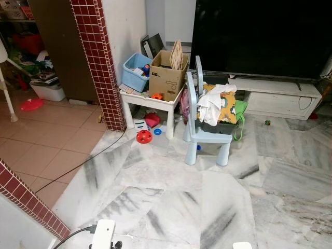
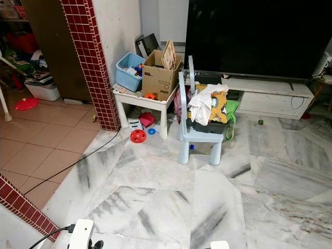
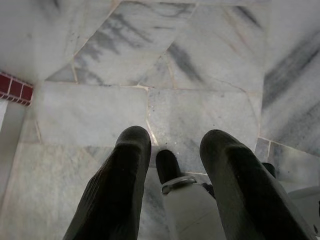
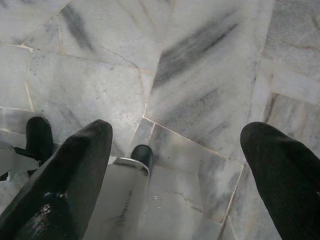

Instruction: Hang keys on a hook

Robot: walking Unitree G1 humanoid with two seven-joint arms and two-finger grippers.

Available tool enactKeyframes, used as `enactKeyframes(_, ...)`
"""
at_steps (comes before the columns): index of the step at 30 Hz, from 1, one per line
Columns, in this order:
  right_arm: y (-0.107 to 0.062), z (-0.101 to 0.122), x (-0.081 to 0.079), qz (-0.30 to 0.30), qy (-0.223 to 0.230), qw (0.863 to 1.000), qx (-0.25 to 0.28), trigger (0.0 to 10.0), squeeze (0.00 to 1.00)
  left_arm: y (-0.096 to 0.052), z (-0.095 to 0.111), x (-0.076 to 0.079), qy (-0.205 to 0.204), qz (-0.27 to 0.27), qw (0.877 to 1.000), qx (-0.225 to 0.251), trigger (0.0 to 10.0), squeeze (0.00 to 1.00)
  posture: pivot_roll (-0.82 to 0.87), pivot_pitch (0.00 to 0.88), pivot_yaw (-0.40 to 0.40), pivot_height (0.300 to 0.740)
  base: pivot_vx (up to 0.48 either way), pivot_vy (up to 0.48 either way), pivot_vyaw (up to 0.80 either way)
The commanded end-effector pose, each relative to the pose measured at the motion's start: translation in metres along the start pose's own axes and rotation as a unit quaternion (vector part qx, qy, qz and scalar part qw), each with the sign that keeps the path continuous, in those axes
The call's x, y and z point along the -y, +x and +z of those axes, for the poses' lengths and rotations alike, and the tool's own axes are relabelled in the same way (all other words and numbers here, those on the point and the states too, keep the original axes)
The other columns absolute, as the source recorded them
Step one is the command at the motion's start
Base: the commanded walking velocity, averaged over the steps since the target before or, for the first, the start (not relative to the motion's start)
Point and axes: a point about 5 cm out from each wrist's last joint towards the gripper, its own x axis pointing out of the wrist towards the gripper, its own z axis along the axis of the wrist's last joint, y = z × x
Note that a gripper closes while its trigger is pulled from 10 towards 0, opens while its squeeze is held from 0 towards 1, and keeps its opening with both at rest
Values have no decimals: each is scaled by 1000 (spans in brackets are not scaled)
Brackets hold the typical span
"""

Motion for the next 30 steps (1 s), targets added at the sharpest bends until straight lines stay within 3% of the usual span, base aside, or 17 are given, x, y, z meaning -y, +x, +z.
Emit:
enactKeyframes(1,1,3,-4,8,3,1000,8,10000,0,-1,-4,0,-18,7,1000,-1,10000,0,-41,0,38,740,0,0,0)
enactKeyframes(8,1,6,-7,12,-3,1000,15,10000,0,0,-5,6,-28,2,1000,1,10000,0,-31,0,29,740,0,0,0)
enactKeyframes(22,0,3,-7,16,-31,999,11,10000,0,-1,-11,8,-11,0,1000,-17,10000,0,-12,0,18,740,0,0,794)
enactKeyframes(30,0,2,-10,21,-34,999,12,10000,0,-2,-15,7,-21,0,999,-24,10000,0,-6,0,15,740,0,0,794)
